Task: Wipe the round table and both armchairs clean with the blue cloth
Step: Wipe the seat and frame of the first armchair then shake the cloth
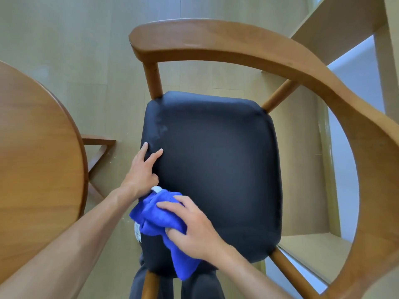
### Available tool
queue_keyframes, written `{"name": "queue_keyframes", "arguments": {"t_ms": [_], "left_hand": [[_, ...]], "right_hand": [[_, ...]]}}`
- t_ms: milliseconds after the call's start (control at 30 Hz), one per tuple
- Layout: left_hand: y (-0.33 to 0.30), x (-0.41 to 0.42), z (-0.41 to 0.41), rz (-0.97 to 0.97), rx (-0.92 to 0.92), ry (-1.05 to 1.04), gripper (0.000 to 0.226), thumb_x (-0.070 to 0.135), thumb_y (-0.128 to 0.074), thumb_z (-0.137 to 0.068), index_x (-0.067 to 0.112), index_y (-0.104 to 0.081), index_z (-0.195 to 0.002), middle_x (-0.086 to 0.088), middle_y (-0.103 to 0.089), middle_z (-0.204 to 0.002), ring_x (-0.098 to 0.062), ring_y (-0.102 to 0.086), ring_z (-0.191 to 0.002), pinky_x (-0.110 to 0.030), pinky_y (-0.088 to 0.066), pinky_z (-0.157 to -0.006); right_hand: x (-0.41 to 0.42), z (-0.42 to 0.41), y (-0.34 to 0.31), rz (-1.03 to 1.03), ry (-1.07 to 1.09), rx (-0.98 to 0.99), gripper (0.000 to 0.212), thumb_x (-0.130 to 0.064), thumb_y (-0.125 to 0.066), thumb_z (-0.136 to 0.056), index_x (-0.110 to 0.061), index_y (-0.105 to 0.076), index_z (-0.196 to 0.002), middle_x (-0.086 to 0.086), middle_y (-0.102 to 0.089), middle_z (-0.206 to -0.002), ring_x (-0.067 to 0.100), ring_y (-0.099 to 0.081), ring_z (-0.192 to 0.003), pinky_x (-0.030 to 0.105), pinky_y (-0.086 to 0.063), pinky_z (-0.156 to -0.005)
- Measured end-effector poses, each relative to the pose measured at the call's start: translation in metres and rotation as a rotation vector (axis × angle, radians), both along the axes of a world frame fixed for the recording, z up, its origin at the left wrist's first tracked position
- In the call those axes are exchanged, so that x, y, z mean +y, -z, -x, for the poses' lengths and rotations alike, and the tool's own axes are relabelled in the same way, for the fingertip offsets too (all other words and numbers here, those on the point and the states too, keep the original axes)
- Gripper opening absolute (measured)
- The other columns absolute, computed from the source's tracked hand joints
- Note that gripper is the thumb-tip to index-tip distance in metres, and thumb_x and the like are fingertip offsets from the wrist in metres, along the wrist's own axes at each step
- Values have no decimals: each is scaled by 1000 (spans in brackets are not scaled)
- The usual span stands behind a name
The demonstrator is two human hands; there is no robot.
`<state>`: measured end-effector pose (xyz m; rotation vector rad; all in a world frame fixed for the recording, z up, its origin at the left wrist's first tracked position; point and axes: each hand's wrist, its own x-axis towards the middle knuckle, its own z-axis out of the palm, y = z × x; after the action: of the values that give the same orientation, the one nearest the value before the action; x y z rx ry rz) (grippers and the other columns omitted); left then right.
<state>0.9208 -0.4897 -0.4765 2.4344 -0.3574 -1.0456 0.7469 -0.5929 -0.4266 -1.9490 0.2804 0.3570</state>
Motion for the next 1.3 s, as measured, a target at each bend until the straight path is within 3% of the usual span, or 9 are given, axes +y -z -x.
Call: {"name": "queue_keyframes", "arguments": {"t_ms": [100,267,533,700,800,900,1000,1067,1300], "left_hand": [[-1,1,-4,0,16,-7,71,-5,-44,-84,30,-36,-146,4,0,-161,-17,-10,-147,-35,-29,-113],[2,2,0,6,44,-20,69,0,-44,-87,33,-32,-147,9,5,-160,-16,-3,-147,-34,-24,-116],[3,0,4,-26,8,-5,70,2,-45,-88,35,-28,-148,10,7,-160,-15,-1,-147,-36,-26,-115],[1,-2,1,-59,22,18,72,4,-46,-88,35,-25,-149,9,10,-159,-16,-1,-147,-39,-34,-110],[0,0,0,-60,23,17,72,5,-46,-88,36,-25,-149,10,9,-159,-16,-1,-147,-38,-35,-110],[1,0,3,-55,12,20,74,4,-46,-86,37,-25,-149,11,10,-159,-14,0,-147,-38,-35,-109],[1,-1,4,-55,4,10,74,4,-46,-86,37,-25,-149,11,10,-159,-14,0,-147,-38,-36,-108],[0,-1,3,-57,4,8,74,4,-46,-85,36,-25,-149,11,10,-159,-13,0,-147,-37,-36,-108],[-2,0,2,-56,12,10,71,5,-46,-87,37,-26,-148,12,8,-159,-15,-1,-147,-38,-36,-108]], "right_hand": [[-29,-4,1,-77,214,44,50,-21,-60,-82,-38,-54,-129,-14,-44,-136,1,-46,-122,22,-37,-104],[-56,16,28,655,93,256,62,-55,-43,-93,-39,-24,-149,1,-2,-159,23,-15,-139,39,-24,-111],[-8,23,49,904,321,254,49,-33,-50,-94,-19,-47,-141,23,-42,-143,40,-50,-120,49,-49,-88],[-13,12,48,808,373,144,60,-31,-74,-78,-29,-51,-134,14,-49,-135,33,-54,-108,44,-49,-81],[-46,16,40,320,626,285,78,-39,-67,-79,-40,-24,-143,-11,-42,-127,12,-46,-114,34,-43,-92],[-64,13,38,69,777,485,75,-34,-64,-79,-33,-27,-144,-16,-57,-106,15,-57,-105,35,-46,-90],[-65,2,34,74,660,579,38,-33,-68,-71,-24,-55,-105,-14,-63,-88,12,-62,-87,36,-53,-79],[-60,-4,28,131,558,529,25,-33,-68,-68,-26,-50,-83,-10,-56,-88,13,-59,-82,29,-48,-63],[-53,-14,-1,340,602,400,33,-21,-59,-70,-33,-32,-85,-12,-54,-85,13,-53,-72,29,-39,-54]]}}
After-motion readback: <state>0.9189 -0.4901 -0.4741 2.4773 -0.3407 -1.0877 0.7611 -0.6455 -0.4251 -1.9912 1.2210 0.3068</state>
